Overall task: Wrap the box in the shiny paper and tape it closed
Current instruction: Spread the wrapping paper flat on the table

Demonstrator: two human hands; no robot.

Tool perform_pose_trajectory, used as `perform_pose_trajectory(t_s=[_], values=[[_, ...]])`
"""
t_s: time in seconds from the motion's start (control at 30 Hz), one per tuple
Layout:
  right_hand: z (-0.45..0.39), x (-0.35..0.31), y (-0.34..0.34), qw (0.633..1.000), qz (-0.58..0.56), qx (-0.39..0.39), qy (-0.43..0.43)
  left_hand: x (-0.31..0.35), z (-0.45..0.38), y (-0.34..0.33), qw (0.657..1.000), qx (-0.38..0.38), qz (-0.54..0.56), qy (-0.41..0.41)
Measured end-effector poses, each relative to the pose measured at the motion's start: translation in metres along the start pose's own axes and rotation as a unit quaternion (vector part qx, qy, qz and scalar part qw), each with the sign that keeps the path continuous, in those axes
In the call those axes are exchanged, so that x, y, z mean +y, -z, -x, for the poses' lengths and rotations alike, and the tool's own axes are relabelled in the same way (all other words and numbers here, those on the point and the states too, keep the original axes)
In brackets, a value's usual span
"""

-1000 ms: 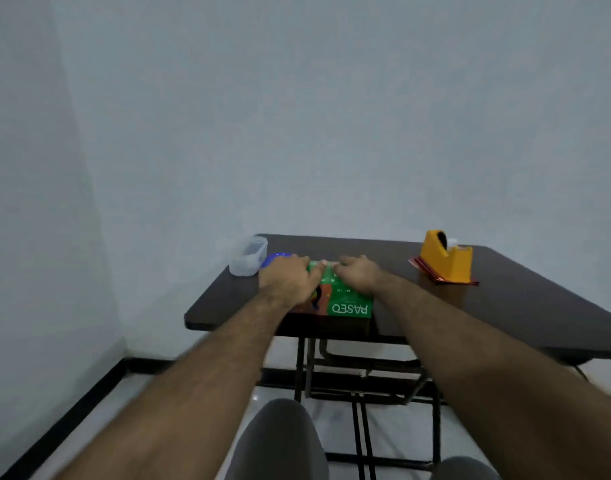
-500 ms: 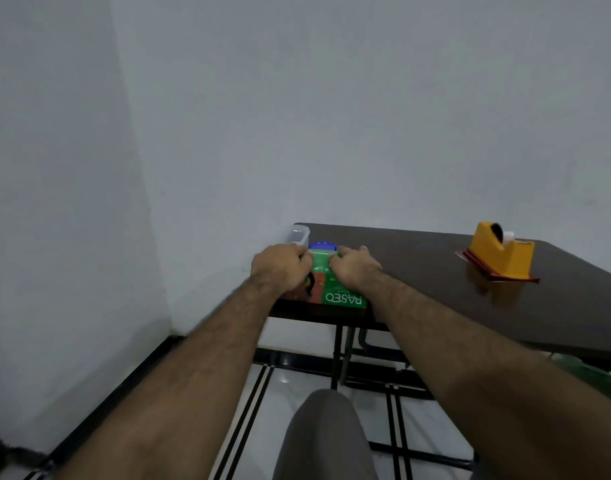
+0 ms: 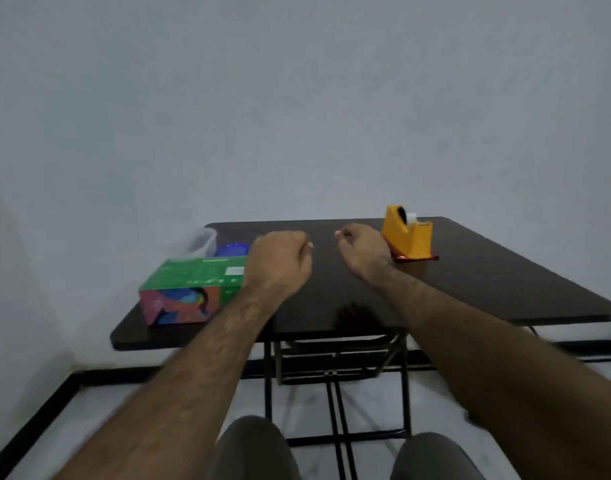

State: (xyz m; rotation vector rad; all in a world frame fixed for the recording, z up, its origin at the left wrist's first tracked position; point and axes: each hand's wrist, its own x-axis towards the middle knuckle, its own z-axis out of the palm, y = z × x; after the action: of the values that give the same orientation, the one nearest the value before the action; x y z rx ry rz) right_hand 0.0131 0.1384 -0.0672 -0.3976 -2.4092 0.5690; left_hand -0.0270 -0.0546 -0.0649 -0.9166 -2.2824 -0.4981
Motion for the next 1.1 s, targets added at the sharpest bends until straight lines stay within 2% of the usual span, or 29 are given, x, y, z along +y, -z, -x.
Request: perform_pose_trajectory(t_s=[0.1, 0.2, 0.47, 0.57, 0.8, 0.97, 1.1], values=[[-0.017, 0.062, 0.026, 0.996, -0.012, 0.078, -0.026, 0.043, -0.023, -0.035, 0.997, -0.028, 0.069, -0.005], [-0.034, 0.112, 0.036, 0.987, 0.0, 0.146, -0.062, 0.068, -0.047, -0.072, 0.988, -0.077, 0.129, 0.031], [-0.077, 0.171, 0.017, 0.973, -0.063, 0.129, -0.182, 0.105, -0.129, -0.167, 0.949, -0.168, 0.218, 0.151], [-0.084, 0.184, 0.014, 0.959, -0.078, 0.124, -0.243, 0.121, -0.146, -0.188, 0.941, -0.19, 0.226, 0.164], [-0.091, 0.192, 0.014, 0.95, -0.081, 0.132, -0.272, 0.14, -0.137, -0.211, 0.952, -0.218, 0.212, 0.042], [-0.091, 0.19, 0.014, 0.948, -0.084, 0.144, -0.27, 0.138, -0.135, -0.211, 0.961, -0.23, 0.143, -0.057], [-0.089, 0.188, 0.016, 0.947, -0.088, 0.143, -0.274, 0.143, -0.134, -0.21, 0.967, -0.22, 0.101, -0.081]])
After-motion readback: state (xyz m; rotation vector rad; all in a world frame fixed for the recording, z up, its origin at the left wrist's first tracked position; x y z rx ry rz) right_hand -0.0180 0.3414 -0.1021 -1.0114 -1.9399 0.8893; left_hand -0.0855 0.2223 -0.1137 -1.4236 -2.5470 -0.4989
